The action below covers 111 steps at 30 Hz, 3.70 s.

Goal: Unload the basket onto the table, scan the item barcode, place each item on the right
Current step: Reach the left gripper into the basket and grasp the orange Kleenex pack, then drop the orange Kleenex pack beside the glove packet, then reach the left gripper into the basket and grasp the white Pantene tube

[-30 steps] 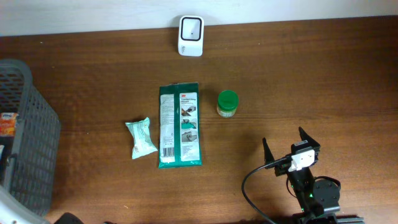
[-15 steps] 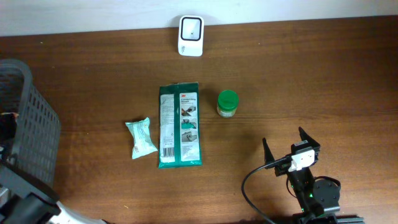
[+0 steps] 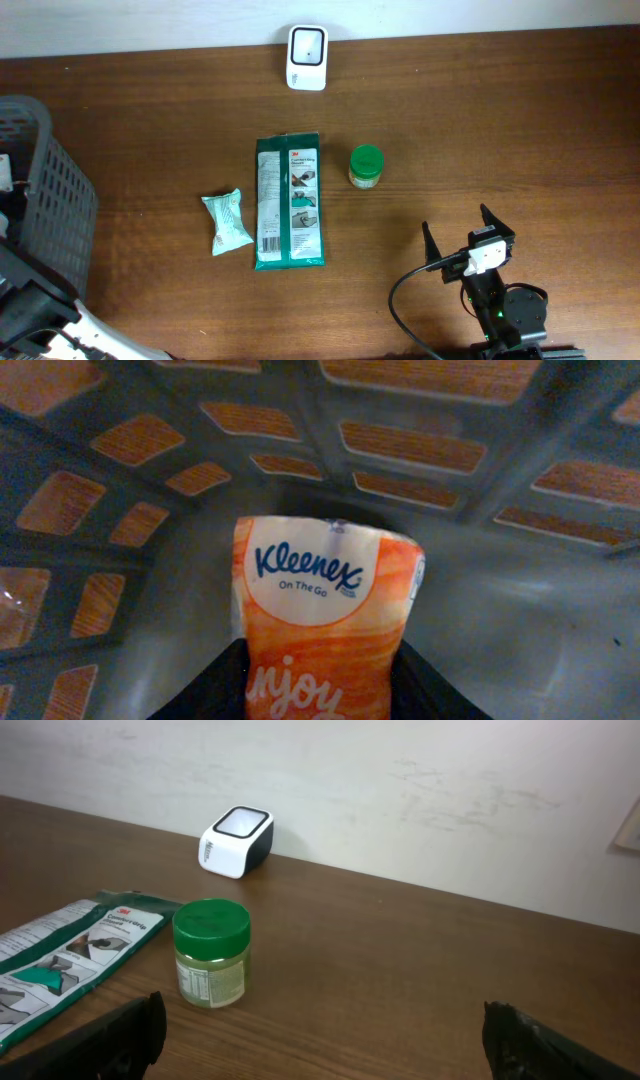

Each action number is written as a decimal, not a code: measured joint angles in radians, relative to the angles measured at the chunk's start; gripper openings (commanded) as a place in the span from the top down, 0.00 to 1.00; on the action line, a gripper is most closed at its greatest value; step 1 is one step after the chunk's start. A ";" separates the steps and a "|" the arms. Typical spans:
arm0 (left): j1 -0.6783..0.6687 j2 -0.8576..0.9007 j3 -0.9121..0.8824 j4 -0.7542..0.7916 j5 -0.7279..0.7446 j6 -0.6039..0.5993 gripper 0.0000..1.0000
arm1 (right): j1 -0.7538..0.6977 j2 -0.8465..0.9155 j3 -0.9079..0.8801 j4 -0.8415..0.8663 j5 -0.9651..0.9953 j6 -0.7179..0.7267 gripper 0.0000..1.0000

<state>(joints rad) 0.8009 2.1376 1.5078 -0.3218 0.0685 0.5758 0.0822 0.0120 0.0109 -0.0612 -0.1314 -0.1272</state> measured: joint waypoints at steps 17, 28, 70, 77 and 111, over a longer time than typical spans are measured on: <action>-0.003 -0.754 -0.003 -0.122 0.143 -0.213 0.93 | 0.000 0.000 0.000 0.000 0.000 0.000 0.02; -0.690 -0.737 0.001 -0.539 0.410 -0.270 0.86 | 0.000 0.000 0.000 0.000 0.000 -0.001 0.02; -0.247 -0.170 1.354 -1.365 -0.048 -0.805 0.13 | 0.000 0.000 0.000 0.000 0.000 0.000 0.02; -0.035 -0.164 0.941 -1.344 -0.213 -0.835 0.14 | 0.000 0.000 0.000 0.000 0.000 0.000 0.02; 0.163 -0.169 0.055 -0.694 -0.348 -0.552 0.20 | 0.000 0.000 0.000 0.000 0.000 0.000 0.02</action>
<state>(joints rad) 0.9638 1.9690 1.5631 -1.0153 -0.2794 0.0242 0.0826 0.0120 0.0109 -0.0612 -0.1314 -0.1272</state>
